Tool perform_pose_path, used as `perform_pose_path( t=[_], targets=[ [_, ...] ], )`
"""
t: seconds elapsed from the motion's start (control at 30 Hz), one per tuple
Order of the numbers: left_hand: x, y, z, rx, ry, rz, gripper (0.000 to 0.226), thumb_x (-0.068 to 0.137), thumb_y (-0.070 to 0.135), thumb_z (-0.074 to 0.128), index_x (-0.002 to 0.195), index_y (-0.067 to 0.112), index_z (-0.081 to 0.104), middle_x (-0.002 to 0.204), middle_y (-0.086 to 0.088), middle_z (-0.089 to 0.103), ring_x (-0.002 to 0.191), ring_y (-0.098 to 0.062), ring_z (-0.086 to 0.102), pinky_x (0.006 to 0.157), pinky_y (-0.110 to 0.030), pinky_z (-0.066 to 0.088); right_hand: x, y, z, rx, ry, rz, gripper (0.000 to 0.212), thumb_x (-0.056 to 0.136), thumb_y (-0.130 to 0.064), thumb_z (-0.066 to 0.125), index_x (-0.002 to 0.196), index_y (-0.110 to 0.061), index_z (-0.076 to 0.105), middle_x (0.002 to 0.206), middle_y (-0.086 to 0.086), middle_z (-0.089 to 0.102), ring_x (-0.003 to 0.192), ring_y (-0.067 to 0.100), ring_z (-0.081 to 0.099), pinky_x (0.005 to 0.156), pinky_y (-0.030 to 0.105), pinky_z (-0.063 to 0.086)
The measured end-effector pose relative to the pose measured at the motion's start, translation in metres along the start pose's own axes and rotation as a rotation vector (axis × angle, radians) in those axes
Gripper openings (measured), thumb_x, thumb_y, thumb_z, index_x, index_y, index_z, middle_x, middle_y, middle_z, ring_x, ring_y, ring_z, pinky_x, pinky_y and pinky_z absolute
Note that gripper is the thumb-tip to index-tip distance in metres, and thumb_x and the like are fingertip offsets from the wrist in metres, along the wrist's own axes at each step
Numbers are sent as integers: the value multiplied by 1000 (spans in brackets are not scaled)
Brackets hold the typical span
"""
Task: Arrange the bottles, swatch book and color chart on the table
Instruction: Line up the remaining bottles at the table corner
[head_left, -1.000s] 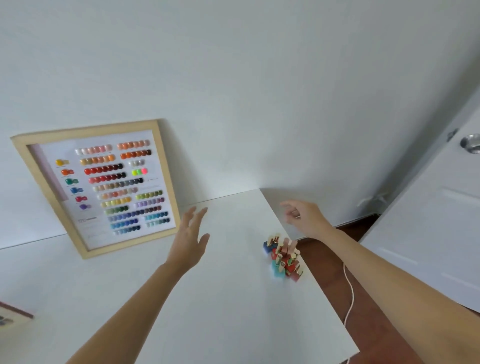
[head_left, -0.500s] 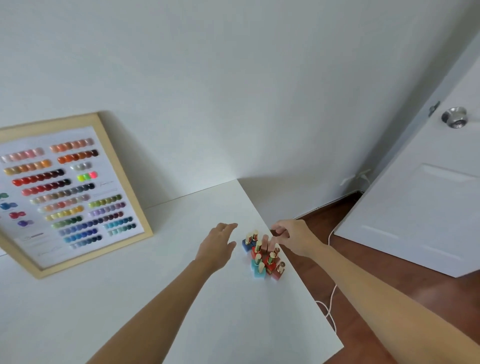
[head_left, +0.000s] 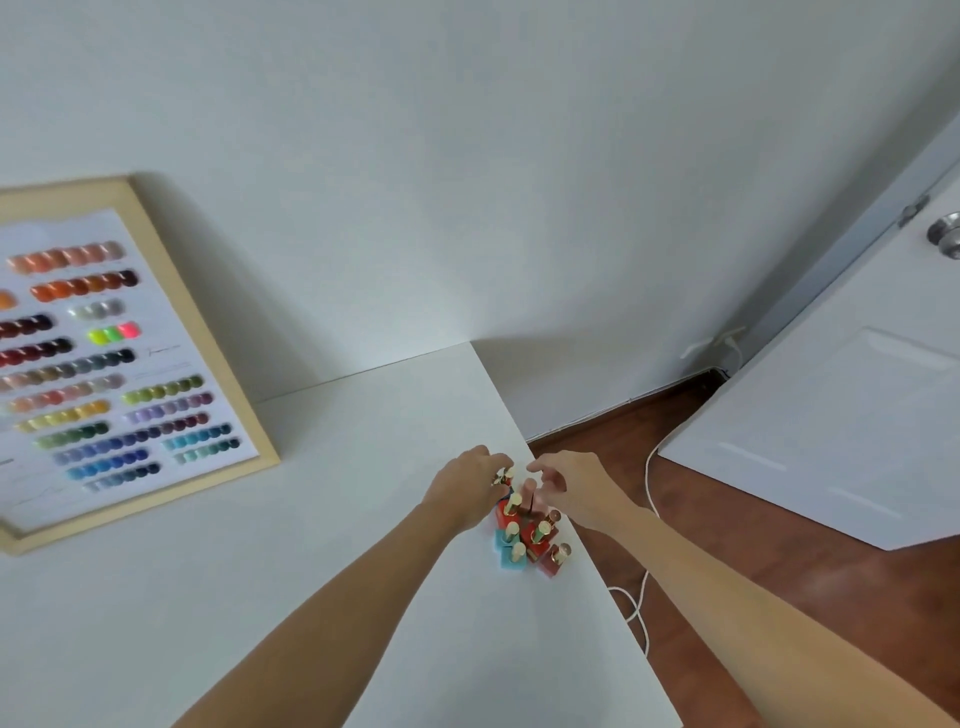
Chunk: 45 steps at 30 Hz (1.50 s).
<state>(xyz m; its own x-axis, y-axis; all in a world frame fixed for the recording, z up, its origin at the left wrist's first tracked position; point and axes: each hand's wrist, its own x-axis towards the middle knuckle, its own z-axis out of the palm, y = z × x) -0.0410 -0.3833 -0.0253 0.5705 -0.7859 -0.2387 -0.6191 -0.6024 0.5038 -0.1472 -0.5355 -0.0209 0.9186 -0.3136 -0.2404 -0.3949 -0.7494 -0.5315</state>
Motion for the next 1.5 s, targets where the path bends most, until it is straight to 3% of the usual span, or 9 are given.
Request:
perform_pose_path(
  t=[0.13,0.3,0.47,0.6,0.73,0.87,1.07,1.33,1.5],
  targets=[
    [2,6,3,6,30,-11,27,97,27,49,120,18,58,112,-7,59,95,-24,60,74,-28,45,6,1,3,11,-19,-55,24,84,-31,66,108,-26,67,91,-1,66,75,9,61,68,9,46],
    [5,7,1,8,22,-62,22,96,23,49,109,10,62,104,-8,58,85,-21,58,70,-28,47,10,5,8,6,-13,-117,19,86,-23,66,104,-20,71,93,0,67,74,8,60,70,14,51],
    [5,-4,-12,-29,31,-160,19,92,14,51,94,6,68,98,-9,60,83,-25,62,71,-30,49,23,8,2,-17,-12,-150,14,88,-19,64,99,-14,71,89,-1,66,68,4,55,65,7,40],
    [11,-14,-32,-79,110,-229,22,93,13,48,93,5,68,98,-7,60,84,-26,63,77,-35,54,47,3,-8,-9,-5,-162,14,88,-17,63,99,-11,71,94,2,69,75,3,56,67,5,37],
    [28,-24,-56,-162,205,-339,21,88,6,47,83,4,67,94,-5,61,80,-27,63,67,-33,51,86,-13,-21,12,49,-166,13,86,-11,65,96,-6,72,93,5,72,77,7,56,65,1,34],
    [53,-37,-76,-245,304,-441,21,80,1,45,65,4,59,88,-8,65,76,-31,61,62,-35,49,133,-36,-33,88,103,-135,7,78,-1,65,76,-5,70,69,2,65,65,14,53,58,15,35],
    [96,-66,-98,-257,367,-523,25,68,-1,47,46,10,47,78,-13,67,64,-31,54,52,-27,39,201,-64,-35,195,157,-94,10,79,0,66,71,-6,67,68,1,61,66,15,54,53,6,35],
    [145,-90,-100,-313,447,-611,34,75,-4,51,50,12,33,59,-3,43,57,-27,41,42,-25,25,250,-76,-23,135,236,-79,14,80,4,56,71,4,67,74,15,70,71,26,61,64,33,49],
    [164,-90,-95,-320,480,-621,25,78,0,50,60,8,36,73,-11,49,61,-27,40,51,-29,31,257,-76,-19,93,270,-122,18,76,6,52,64,9,64,60,17,67,63,29,62,58,36,50]
  ],
)
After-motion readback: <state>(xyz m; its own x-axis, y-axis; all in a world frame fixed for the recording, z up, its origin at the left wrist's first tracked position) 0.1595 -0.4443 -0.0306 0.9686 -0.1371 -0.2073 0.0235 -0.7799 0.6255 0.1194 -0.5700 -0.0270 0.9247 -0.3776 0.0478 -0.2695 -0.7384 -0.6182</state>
